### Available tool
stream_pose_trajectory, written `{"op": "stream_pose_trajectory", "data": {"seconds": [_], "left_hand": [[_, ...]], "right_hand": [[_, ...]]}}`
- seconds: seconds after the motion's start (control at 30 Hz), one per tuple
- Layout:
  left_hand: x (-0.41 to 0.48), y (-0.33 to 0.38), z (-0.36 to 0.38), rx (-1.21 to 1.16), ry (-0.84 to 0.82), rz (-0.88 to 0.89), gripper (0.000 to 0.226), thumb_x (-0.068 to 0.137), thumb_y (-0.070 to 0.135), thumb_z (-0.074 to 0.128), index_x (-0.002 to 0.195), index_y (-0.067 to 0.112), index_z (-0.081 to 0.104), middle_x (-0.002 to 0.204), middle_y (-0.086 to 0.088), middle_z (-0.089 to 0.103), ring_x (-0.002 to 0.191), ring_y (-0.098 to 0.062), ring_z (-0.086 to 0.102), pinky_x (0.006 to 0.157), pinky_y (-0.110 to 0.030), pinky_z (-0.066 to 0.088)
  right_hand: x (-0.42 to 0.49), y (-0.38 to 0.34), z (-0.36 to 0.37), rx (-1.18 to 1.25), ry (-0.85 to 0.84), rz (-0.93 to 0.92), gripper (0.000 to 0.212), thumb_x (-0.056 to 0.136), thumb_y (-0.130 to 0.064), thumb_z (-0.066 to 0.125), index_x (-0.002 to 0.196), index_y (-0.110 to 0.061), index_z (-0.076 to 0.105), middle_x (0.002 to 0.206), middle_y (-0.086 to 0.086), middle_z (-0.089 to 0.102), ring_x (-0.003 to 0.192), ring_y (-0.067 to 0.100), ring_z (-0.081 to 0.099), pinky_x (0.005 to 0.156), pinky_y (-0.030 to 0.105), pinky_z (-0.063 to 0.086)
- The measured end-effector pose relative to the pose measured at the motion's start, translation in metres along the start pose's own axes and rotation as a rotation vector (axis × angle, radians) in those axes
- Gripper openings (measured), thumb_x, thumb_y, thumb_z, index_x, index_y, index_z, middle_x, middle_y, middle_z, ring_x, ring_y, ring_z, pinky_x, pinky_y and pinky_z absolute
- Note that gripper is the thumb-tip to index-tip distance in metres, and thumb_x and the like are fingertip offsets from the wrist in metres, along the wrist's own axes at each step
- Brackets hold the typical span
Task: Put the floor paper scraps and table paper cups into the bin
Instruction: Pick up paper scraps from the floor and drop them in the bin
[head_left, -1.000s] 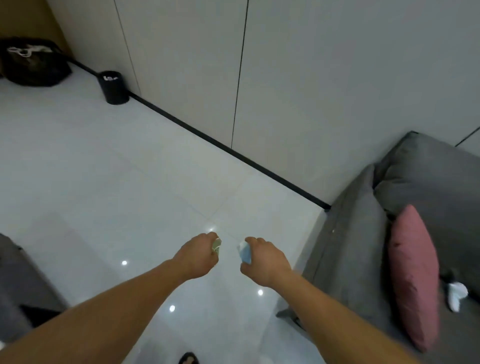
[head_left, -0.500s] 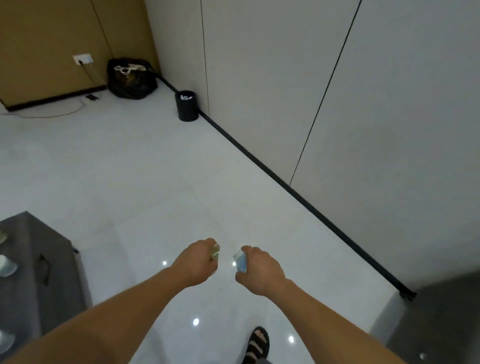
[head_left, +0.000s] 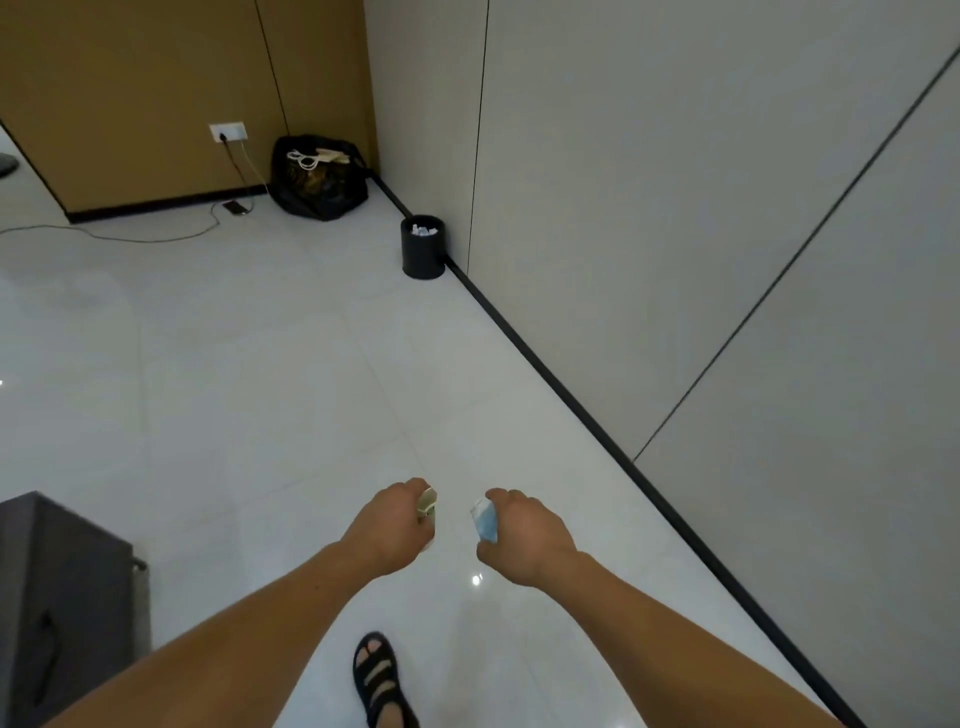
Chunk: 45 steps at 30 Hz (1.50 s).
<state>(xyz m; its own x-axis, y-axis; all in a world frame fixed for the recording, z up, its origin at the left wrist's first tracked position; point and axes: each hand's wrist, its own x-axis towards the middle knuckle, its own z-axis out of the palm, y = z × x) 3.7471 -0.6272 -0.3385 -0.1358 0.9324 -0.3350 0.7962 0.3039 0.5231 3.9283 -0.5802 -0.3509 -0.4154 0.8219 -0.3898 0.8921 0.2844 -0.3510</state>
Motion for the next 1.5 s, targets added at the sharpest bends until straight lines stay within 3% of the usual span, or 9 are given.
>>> {"op": "stream_pose_trajectory", "data": {"seconds": [0.1,0.27,0.5,0.9,1.13,1.27,1.5], "left_hand": [[0.064,-0.010,-0.043,-0.018,0.029,0.036,0.019,0.089,0.018,0.051,0.107,0.015,0.054,0.104,-0.005,0.061,0.084,-0.018,0.053,0.068,-0.025,0.039],[0.156,-0.020,-0.111,-0.002,0.022,0.069,0.006,0.086,0.016,0.050,0.090,0.019,0.048,0.097,-0.007,0.061,0.082,-0.023,0.056,0.066,-0.026,0.042],[0.289,-0.030,-0.171,0.038,0.023,0.063,0.018,0.090,0.018,0.053,0.108,0.017,0.054,0.104,-0.005,0.061,0.088,-0.021,0.057,0.074,-0.028,0.047],[0.506,-0.034,-0.297,0.019,0.117,-0.054,0.006,0.088,0.016,0.049,0.088,0.021,0.048,0.096,-0.005,0.062,0.080,-0.021,0.056,0.065,-0.025,0.040],[0.640,-0.082,-0.357,-0.032,0.045,-0.110,0.018,0.089,0.016,0.047,0.104,0.016,0.056,0.098,-0.004,0.062,0.087,-0.022,0.060,0.073,-0.031,0.050],[0.729,-0.104,-0.409,-0.060,0.032,-0.079,0.014,0.087,0.014,0.048,0.100,0.014,0.055,0.099,-0.006,0.063,0.088,-0.024,0.060,0.069,-0.030,0.048],[0.863,-0.105,-0.490,0.033,0.021,0.018,0.020,0.088,0.016,0.051,0.106,0.010,0.056,0.106,-0.010,0.063,0.095,-0.028,0.059,0.081,-0.033,0.049]], "right_hand": [[0.060,-0.021,-0.031,-0.025,0.013,0.025,0.055,0.081,-0.033,0.062,0.131,-0.019,0.047,0.122,0.004,0.057,0.106,0.025,0.058,0.088,0.031,0.050],[0.154,-0.057,-0.076,-0.038,0.054,0.027,0.055,0.082,-0.035,0.062,0.132,-0.019,0.046,0.121,0.004,0.057,0.105,0.024,0.058,0.085,0.032,0.049],[0.292,-0.073,-0.126,-0.012,0.039,-0.003,0.055,0.081,-0.035,0.061,0.132,-0.021,0.046,0.122,0.003,0.057,0.105,0.024,0.058,0.087,0.034,0.051],[0.553,-0.115,-0.246,-0.055,0.029,-0.179,0.056,0.084,-0.033,0.061,0.135,-0.017,0.044,0.124,0.006,0.056,0.107,0.026,0.056,0.088,0.035,0.050],[0.701,-0.146,-0.283,-0.102,-0.009,-0.137,0.059,0.084,-0.036,0.060,0.137,-0.019,0.042,0.126,0.004,0.053,0.111,0.025,0.053,0.088,0.034,0.049],[0.779,-0.172,-0.311,-0.095,-0.009,-0.074,0.063,0.084,-0.036,0.060,0.141,-0.020,0.039,0.130,0.004,0.052,0.115,0.026,0.052,0.091,0.034,0.047],[0.897,-0.202,-0.368,-0.061,0.019,-0.016,0.065,0.085,-0.036,0.060,0.143,-0.020,0.037,0.134,0.005,0.050,0.119,0.027,0.051,0.095,0.035,0.047]]}}
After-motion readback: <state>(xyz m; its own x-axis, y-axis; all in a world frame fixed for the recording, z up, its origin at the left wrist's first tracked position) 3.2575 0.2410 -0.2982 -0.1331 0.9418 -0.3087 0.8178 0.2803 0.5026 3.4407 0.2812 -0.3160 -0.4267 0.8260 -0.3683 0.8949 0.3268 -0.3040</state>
